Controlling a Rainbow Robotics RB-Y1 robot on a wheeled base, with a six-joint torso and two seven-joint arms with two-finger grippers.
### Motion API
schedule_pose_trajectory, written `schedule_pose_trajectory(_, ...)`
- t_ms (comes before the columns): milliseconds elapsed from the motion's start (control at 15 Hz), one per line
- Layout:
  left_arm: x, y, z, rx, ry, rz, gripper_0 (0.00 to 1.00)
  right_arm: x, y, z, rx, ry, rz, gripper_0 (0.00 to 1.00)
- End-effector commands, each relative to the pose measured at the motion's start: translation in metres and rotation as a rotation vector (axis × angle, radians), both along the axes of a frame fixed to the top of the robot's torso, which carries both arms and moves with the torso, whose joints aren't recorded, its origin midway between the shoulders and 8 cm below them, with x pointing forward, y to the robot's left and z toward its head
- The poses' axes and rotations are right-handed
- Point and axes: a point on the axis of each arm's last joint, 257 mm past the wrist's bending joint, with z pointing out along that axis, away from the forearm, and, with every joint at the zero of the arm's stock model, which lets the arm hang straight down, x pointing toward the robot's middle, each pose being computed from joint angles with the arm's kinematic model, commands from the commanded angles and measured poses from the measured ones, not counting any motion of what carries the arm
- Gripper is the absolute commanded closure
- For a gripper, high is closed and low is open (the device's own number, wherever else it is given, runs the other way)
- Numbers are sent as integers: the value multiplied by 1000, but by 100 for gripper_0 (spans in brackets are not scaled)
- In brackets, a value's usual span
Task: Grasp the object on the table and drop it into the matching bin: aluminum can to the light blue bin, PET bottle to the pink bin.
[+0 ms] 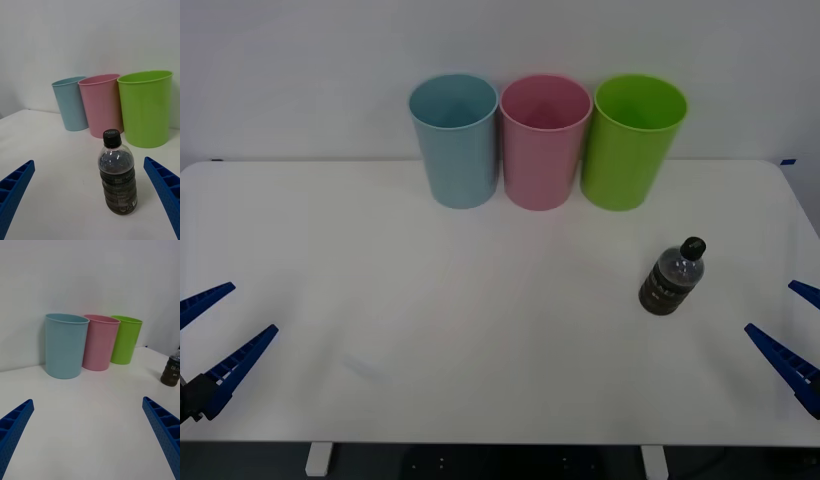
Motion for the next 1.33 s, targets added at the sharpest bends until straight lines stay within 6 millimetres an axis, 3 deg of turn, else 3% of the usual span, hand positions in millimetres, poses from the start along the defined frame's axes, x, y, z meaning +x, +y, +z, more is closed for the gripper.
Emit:
schedule_pose_trajectory(67,0,0,0,0,0,0,0,0,0,0,0,0,0,0)
schedule_pose_trajectory(133,0,0,0,0,0,0,0,-6,-5,-10,23,22,-28,0)
schedule_pose_trajectory(400,0,0,0,0,0,0,0,-6,-7,-9,19,22,-31,0)
schedule_pose_trajectory(1333,0,0,0,0,0,0,0,44,-18,-79,-160,52,-124,0)
